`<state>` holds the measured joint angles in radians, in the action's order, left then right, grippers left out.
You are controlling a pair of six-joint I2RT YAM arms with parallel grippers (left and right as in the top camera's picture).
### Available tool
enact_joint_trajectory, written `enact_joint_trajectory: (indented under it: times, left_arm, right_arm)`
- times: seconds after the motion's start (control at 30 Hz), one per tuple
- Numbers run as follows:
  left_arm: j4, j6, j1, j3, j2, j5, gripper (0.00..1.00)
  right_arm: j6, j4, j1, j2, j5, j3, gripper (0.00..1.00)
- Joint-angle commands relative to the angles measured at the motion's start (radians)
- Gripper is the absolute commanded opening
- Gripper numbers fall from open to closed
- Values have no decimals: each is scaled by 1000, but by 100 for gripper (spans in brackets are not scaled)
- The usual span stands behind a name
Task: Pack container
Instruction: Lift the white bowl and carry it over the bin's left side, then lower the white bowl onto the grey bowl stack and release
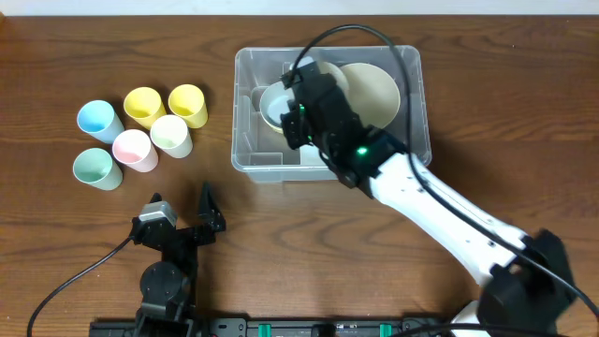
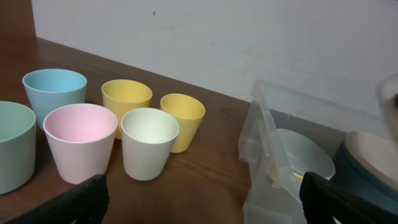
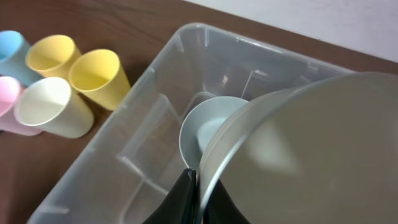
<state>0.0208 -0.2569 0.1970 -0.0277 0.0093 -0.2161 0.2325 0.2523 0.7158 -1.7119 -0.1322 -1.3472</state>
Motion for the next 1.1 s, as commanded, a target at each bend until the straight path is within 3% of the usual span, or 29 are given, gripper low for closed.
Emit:
enact_joint_trajectory:
  times: [0.0, 1.07]
  left_arm:
    - [30, 16, -5, 24, -5, -11, 98]
    - [30, 16, -5, 24, -5, -11, 98]
  right_arm:
    - [0, -44, 6, -39, -32, -8, 7]
    - [112, -385, 23, -274, -17, -8, 12]
